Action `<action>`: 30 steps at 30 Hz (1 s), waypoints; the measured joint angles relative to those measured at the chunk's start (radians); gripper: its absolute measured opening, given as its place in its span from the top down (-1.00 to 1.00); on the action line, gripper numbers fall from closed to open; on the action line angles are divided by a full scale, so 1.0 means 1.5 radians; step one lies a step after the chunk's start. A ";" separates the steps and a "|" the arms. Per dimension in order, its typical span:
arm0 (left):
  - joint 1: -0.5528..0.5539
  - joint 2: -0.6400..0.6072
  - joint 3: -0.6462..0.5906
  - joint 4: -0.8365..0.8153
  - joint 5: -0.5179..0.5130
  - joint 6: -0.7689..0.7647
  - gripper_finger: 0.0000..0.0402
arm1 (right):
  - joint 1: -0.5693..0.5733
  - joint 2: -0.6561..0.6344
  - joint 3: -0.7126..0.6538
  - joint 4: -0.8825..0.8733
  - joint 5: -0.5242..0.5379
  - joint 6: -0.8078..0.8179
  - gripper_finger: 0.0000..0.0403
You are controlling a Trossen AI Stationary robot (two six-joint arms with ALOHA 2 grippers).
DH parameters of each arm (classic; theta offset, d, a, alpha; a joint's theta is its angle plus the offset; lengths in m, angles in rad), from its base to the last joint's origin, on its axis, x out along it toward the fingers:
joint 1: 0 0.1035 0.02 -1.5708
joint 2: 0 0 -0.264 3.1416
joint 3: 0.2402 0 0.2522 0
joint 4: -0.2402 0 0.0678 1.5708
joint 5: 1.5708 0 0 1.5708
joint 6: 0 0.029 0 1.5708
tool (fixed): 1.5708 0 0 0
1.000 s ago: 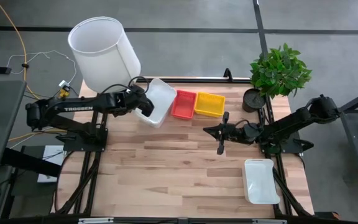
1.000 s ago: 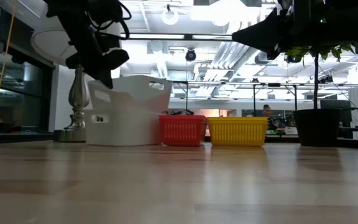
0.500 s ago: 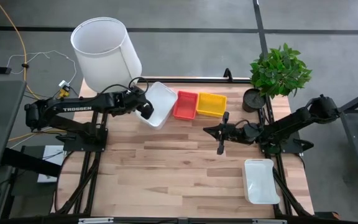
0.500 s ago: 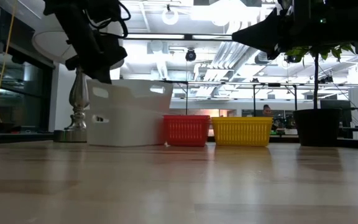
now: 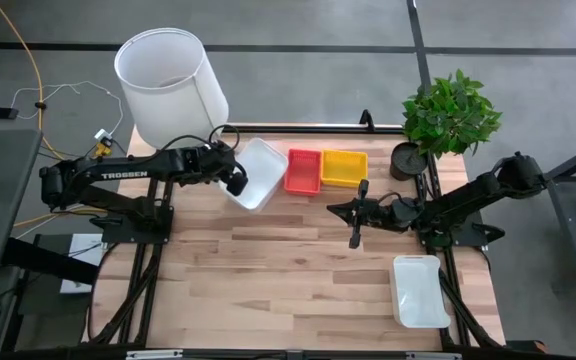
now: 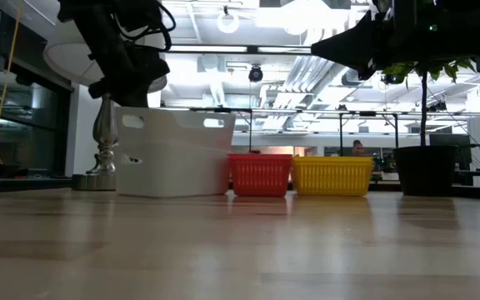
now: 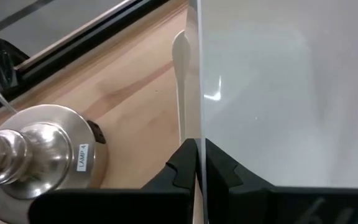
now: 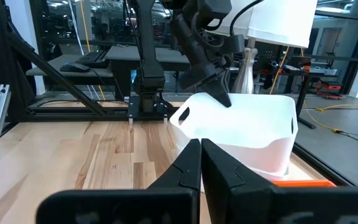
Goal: Stack baskets by color
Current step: Stack the bottom left white bin on the top white bin
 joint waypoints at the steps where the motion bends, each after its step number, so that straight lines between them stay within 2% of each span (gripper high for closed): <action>1: 0.000 0.000 0.000 0.000 0.003 0.003 1.00 | 0.000 0.000 0.000 0.000 0.000 0.000 1.00; 9: 0.000 0.000 0.000 0.002 0.013 0.014 0.88 | 0.000 0.000 0.000 0.000 0.000 0.000 1.00; 17: 0.000 0.000 0.000 0.010 0.014 0.022 0.58 | 0.000 0.000 0.000 0.000 0.000 0.000 1.00; 25: 0.000 0.000 0.000 0.087 0.079 0.056 0.25 | 0.000 0.000 0.000 0.000 0.000 0.000 1.00; 30: -0.011 0.000 0.001 0.108 0.081 0.062 0.11 | 0.000 0.000 0.000 0.000 0.000 0.000 1.00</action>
